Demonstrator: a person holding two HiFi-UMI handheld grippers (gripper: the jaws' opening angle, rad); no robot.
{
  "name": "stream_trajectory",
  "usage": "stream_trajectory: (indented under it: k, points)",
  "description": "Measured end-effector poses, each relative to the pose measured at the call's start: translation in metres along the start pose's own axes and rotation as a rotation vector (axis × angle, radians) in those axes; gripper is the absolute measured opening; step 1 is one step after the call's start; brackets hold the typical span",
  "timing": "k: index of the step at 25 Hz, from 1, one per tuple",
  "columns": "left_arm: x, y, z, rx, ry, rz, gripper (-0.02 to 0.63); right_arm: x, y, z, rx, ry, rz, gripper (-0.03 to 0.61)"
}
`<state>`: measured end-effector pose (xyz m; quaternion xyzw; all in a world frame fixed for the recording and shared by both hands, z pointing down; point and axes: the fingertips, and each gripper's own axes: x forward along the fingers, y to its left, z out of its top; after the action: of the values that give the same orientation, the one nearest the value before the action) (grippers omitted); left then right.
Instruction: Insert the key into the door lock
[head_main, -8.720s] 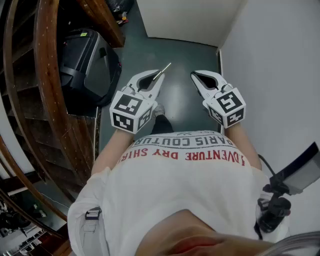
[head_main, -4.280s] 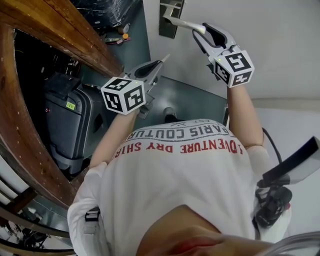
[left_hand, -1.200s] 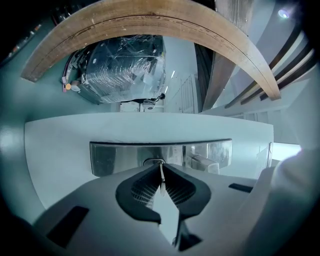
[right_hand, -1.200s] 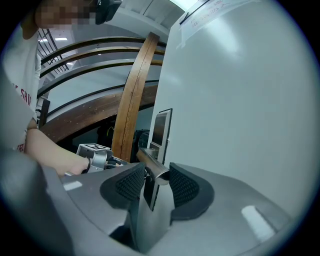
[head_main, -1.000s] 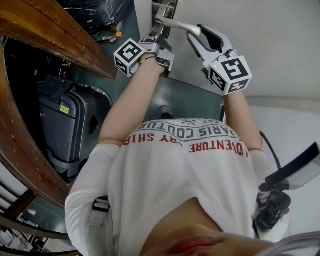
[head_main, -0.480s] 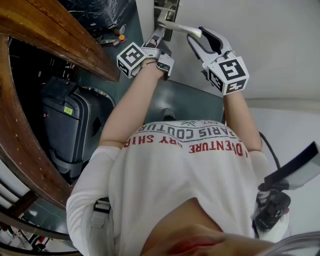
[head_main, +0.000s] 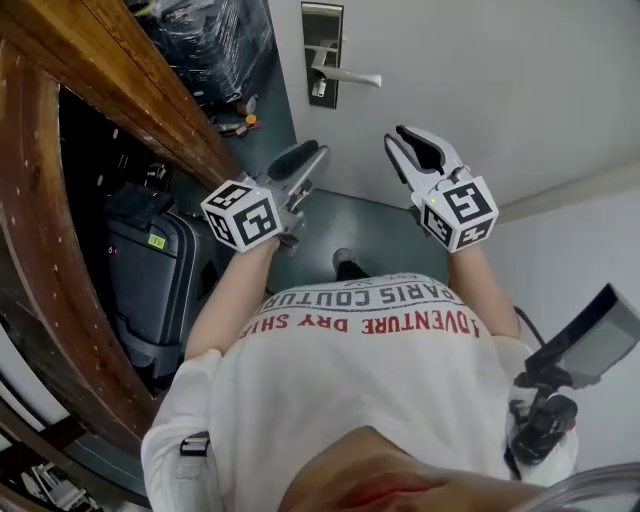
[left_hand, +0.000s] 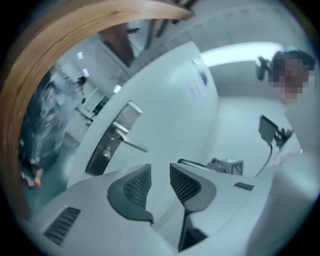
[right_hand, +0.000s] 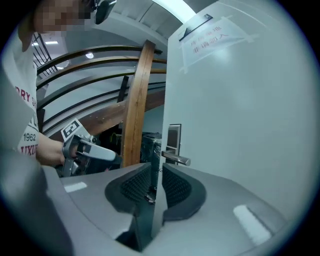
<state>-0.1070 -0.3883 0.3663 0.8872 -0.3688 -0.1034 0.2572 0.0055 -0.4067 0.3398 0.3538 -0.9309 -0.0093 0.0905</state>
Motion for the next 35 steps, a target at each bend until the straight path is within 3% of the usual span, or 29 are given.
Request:
stream_trajectory:
  k: [1,2,3,6,9,17,21,27,35]
  points:
    - [-0.015,-0.03,-0.002,0.126,0.038,-0.016,0.107,-0.018,0.017,0.0,0.003,0.001,0.004,0.044]
    - [-0.029,-0.057,-0.007,0.227,0.063,-0.03,0.052,-0.035,0.034,-0.004,0.016,0.006,0.011,0.007]
    - [-0.042,-0.081,-0.015,0.295,0.077,-0.05,0.001,-0.05,0.051,-0.009,0.041,0.015,0.025,0.002]
    - [-0.075,-0.134,-0.041,0.385,0.115,-0.099,0.0,-0.085,0.105,-0.023,0.092,0.059,0.084,0.002]
    - [-0.101,-0.162,-0.06,0.473,0.163,-0.063,0.0,-0.11,0.152,-0.028,0.047,0.101,0.147,0.002]
    - [-0.158,-0.239,-0.098,0.484,0.145,-0.015,0.0,-0.188,0.241,-0.029,-0.045,0.127,0.264,0.002]
    - [-0.172,-0.299,-0.169,0.478,0.21,-0.03,0.0,-0.272,0.265,-0.058,-0.024,0.124,0.232,0.002]
    - [-0.211,-0.426,-0.288,0.49,0.275,-0.061,0.0,-0.427,0.311,-0.131,0.042,0.17,0.153,0.002]
    - [-0.267,-0.548,-0.347,0.487,0.28,-0.035,0.0,-0.569,0.374,-0.125,0.034,0.139,0.162,0.002]
